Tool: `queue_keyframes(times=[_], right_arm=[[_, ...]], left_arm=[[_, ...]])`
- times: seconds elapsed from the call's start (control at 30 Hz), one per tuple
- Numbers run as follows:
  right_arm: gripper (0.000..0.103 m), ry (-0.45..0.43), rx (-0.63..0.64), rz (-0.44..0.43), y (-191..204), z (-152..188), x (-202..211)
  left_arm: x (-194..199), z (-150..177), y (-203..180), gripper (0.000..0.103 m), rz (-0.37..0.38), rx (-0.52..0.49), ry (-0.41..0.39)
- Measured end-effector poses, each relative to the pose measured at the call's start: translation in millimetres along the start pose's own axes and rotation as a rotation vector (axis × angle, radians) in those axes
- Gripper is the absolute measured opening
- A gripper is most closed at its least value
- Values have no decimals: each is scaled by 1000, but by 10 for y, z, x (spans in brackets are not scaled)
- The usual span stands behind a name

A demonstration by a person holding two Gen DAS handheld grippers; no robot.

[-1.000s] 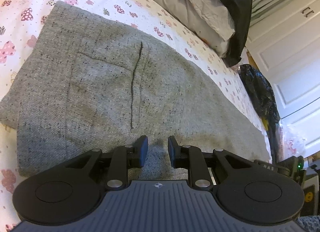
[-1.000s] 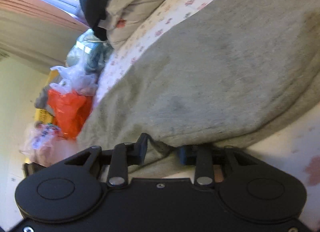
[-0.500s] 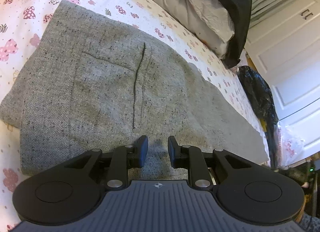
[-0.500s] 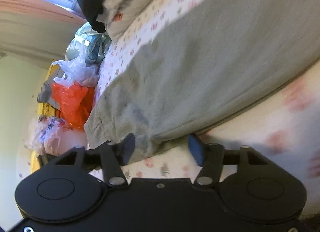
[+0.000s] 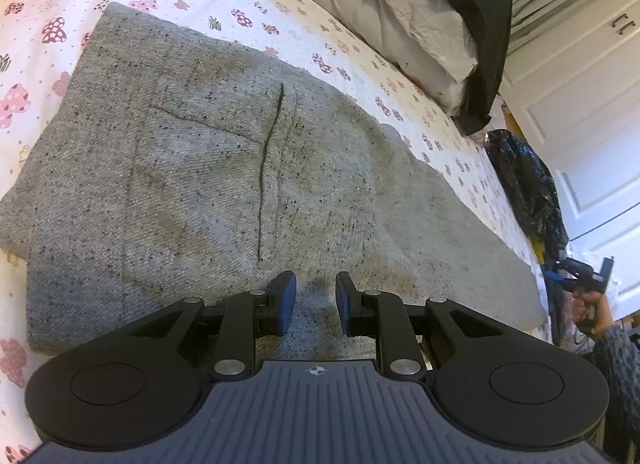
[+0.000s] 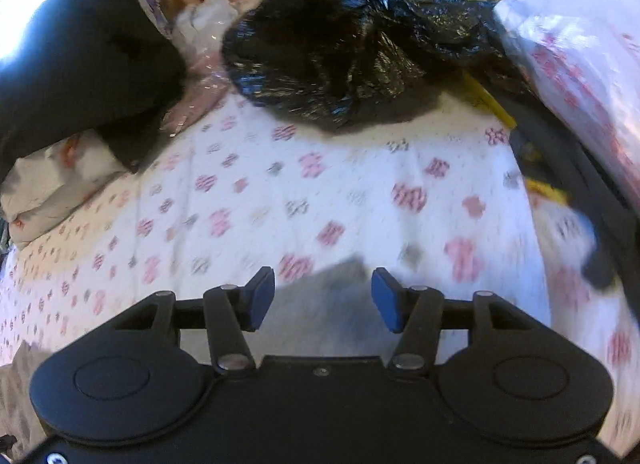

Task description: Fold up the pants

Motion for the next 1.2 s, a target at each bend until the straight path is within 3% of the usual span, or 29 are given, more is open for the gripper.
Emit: queue_keyframes(times=[0.1,0.3,0.57,0.67,0.7,0.73,0.77,0.83,1.0,1.07,1.13,1.2], right_arm=[[60,57,45,16,-114,-103,-274],[47,188,43,-104,-228,-78,-626],[49,305,58,-305,-294,-29,-645],[47,333,107,-337,-245,-37,-663],[45,343,129,-335,-227,-39,-682],[27,347,156,-326,-215,-48,-692],[15,358,175,-307,-226,-53,-712],[10,381,178,-300,-244,-72,-722],[4,344,233,-247,-253,-253,-605],[5,297,205,-143,-417,-397,-591],[5,337,157,-130,-533,-357,-617],[19,348,169,-145,-508,-274,-605]], left_arm=[[-9,-2,-1,21,-1,2,1],[-2,0,26,21,6,5,4],[-10,-28,36,21,5,4,5],[-11,-28,41,21,7,7,4],[-13,-28,43,21,5,7,4],[-14,-26,42,21,3,6,4],[-16,-24,41,21,0,5,3],[-25,-28,31,21,-3,3,3],[-40,-43,25,21,2,-2,3],[-46,-45,27,21,5,-4,3],[-43,-43,28,21,7,-4,3],[-38,-47,35,21,5,-7,3]])
Point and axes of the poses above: each gripper's, at about its wrist camera, not at the fingertips, and x roughly against the way its jaws point, y to its left, z to its underside, the point moved 9 cm from there along -x, roughly the way its jaws point, and after that the axes turned 2 degrees about y, right-handed, at the moved point
